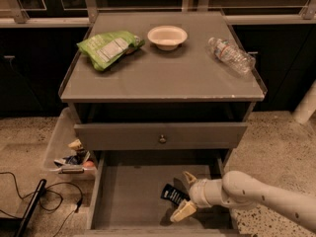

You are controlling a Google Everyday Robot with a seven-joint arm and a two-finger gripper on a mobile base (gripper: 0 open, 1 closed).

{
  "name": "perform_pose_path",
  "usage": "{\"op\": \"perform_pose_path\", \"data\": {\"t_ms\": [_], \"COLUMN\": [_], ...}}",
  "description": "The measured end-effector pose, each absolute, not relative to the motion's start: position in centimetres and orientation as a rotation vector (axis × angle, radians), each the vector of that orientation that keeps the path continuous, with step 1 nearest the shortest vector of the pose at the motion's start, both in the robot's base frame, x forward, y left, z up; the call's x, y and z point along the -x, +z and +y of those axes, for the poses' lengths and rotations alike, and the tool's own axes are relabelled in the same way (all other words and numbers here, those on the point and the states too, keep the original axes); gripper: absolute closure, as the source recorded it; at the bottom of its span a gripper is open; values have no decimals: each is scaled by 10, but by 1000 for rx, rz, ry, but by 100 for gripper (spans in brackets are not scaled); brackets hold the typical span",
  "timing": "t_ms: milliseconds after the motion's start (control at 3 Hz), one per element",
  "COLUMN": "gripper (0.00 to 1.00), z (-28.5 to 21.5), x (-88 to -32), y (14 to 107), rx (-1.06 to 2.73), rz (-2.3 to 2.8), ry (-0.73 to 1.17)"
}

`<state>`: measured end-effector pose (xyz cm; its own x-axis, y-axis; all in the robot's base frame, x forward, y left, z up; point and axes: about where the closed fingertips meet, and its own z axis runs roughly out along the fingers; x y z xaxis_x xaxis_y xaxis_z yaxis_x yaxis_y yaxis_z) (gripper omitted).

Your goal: Pick rxbar blueberry from middle drawer and place on counter

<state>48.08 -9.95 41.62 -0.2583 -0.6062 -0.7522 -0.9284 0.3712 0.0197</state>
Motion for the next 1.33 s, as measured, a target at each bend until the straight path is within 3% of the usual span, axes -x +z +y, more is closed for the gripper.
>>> {"op": "perform_pose_path", "data": {"t_ms": [1000, 1333], "gripper": [0, 16], "z": [-96, -97], "x": [-496, -496], "y": [349, 347], "rx": [1296, 1295], "rz": [2029, 2032], "ry": [627, 626]}}
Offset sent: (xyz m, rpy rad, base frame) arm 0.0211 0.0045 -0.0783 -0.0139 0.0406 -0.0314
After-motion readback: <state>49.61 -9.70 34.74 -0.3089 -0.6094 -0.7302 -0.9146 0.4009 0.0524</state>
